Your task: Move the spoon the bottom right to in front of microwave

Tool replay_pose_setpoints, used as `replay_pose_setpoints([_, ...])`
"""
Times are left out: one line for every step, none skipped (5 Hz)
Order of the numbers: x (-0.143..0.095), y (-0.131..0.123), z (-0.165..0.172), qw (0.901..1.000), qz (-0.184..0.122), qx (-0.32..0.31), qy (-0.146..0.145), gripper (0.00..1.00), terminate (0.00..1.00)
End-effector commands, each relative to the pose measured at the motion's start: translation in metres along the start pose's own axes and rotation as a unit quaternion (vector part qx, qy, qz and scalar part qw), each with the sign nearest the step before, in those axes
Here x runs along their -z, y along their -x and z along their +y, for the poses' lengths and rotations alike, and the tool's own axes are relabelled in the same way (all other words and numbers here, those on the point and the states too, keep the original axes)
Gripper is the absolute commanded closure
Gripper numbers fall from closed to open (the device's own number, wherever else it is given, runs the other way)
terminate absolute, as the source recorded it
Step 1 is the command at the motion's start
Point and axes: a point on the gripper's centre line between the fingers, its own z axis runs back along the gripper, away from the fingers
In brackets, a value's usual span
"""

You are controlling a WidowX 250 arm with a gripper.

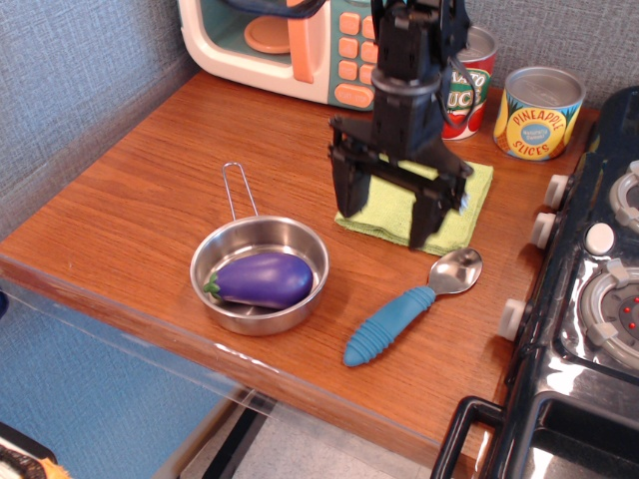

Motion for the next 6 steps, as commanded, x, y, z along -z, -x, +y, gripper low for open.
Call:
replay_pose_setpoints([0.006, 0.034, -0.025, 0.9979, -0.019, 0.061, -0.010, 0.00, 0.00])
replay_pose_setpoints([0.018, 0.032, -0.027, 0.9983, -0.016, 0.056, -0.009, 0.00, 0.00])
replay_pose_setpoints([0.027, 0.031, -0.028, 0.9983, -0.025, 0.053, -0.010, 0.00, 0.00])
replay_pose_setpoints([0.036, 0.029, -0.031, 0.9982, -0.036, 0.047, -0.007, 0.00, 0.00])
replay_pose_setpoints([0.047, 0.024, -0.027, 0.9986, -0.042, 0.033, -0.005, 0.00, 0.00])
replay_pose_setpoints([0.053, 0.020, -0.020, 0.9992, -0.039, 0.013, 0.000, 0.00, 0.00])
